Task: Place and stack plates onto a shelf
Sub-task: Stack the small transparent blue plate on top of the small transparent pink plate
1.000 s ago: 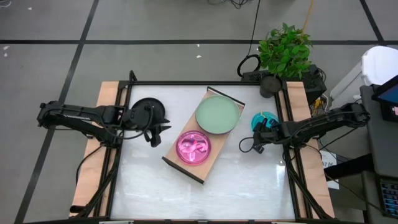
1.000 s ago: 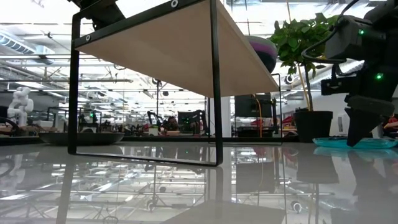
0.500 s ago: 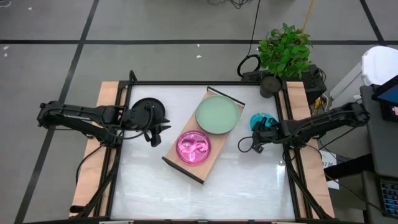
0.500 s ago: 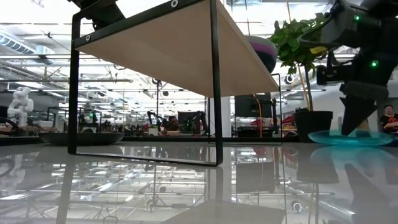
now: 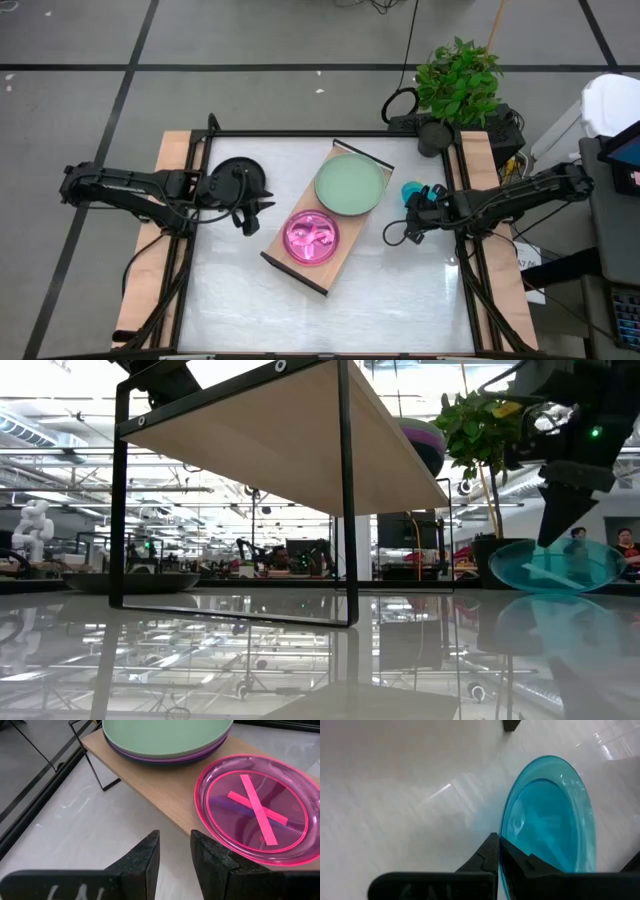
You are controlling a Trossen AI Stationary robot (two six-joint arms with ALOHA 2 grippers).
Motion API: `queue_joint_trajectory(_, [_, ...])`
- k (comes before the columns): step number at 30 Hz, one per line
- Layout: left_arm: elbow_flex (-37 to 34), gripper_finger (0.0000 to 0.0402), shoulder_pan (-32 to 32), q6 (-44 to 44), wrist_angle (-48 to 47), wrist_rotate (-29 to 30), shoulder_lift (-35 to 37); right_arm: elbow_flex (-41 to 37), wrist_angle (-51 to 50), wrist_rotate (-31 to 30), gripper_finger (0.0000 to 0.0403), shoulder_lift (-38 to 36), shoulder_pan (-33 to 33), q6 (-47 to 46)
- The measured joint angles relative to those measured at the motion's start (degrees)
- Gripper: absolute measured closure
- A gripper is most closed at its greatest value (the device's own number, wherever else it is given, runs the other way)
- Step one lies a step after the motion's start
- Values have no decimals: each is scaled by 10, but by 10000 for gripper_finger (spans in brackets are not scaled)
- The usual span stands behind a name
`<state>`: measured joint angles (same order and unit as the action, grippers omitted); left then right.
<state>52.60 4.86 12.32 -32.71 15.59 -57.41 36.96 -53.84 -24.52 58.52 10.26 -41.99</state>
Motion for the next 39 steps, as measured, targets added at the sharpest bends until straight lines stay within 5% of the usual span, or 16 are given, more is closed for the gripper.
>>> queue_joint_trajectory(23, [0, 286, 0, 1, 0, 0, 0, 82, -99, -121, 403, 4, 53, -23])
queue_joint_trajectory(39, [0, 286, 0, 4, 0, 0, 0, 228, -185, -219, 403, 64, 60, 19])
